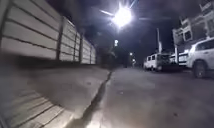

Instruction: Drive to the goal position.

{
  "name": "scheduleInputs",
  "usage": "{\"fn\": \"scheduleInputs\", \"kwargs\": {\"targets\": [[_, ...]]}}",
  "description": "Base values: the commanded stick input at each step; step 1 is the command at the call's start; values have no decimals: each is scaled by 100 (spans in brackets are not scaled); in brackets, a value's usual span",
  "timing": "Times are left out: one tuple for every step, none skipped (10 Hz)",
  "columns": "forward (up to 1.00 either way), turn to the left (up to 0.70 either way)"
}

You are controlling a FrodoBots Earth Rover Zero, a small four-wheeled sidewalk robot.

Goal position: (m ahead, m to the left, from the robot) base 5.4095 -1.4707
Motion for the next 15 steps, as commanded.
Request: {"fn": "scheduleInputs", "kwargs": {"targets": [[50,-17],[50,-50],[50,-50],[50,-50],[50,-50],[50,-22],[50,0],[50,0],[50,0],[50,0],[50,0],[50,0],[50,0],[50,0],[50,0]]}}
